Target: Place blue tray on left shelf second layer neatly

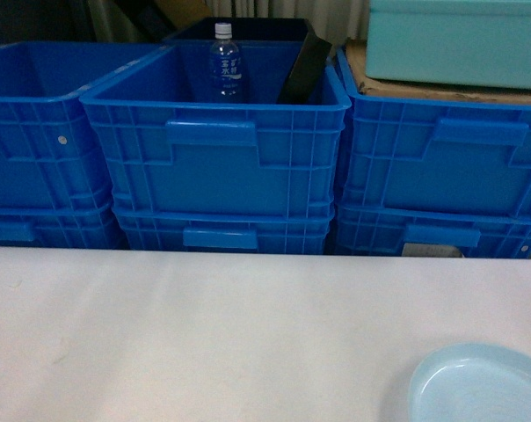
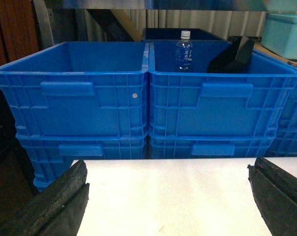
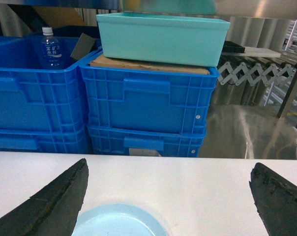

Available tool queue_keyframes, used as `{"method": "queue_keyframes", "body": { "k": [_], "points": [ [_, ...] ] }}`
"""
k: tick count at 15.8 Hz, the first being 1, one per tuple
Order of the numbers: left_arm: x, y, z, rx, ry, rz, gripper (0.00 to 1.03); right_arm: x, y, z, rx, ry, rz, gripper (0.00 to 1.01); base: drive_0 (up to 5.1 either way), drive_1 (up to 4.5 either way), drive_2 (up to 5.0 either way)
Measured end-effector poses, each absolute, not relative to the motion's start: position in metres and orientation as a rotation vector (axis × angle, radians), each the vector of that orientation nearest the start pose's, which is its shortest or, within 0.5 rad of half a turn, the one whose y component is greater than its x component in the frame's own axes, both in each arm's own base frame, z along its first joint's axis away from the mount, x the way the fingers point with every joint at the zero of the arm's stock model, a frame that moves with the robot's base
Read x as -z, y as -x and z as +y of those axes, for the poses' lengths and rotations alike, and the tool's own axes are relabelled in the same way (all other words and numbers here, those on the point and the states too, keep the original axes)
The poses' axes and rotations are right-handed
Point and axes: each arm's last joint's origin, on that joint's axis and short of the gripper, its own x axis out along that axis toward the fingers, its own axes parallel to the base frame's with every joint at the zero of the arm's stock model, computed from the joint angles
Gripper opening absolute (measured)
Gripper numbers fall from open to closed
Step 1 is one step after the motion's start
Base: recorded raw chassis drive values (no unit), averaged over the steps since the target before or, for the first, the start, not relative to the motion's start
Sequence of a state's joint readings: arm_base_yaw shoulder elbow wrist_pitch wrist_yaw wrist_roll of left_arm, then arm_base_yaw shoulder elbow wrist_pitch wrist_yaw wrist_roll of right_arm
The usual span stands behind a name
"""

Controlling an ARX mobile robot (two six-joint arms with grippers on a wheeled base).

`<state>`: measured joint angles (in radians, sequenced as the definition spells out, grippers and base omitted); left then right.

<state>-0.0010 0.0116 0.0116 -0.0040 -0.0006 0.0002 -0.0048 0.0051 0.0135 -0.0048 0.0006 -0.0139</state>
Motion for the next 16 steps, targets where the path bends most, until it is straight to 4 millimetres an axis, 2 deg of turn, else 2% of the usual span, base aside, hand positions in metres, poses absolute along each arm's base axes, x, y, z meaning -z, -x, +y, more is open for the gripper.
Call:
{"method": "queue_keyframes", "body": {
  "k": [16],
  "points": [
    [-0.1662,-0.0977,-0.0001,0.000,0.000,0.004,0.98,-0.1673,-0.0972,-0.0005,0.005,0.012,-0.004,0.98,0.0,0.00,0.0]
  ]
}}
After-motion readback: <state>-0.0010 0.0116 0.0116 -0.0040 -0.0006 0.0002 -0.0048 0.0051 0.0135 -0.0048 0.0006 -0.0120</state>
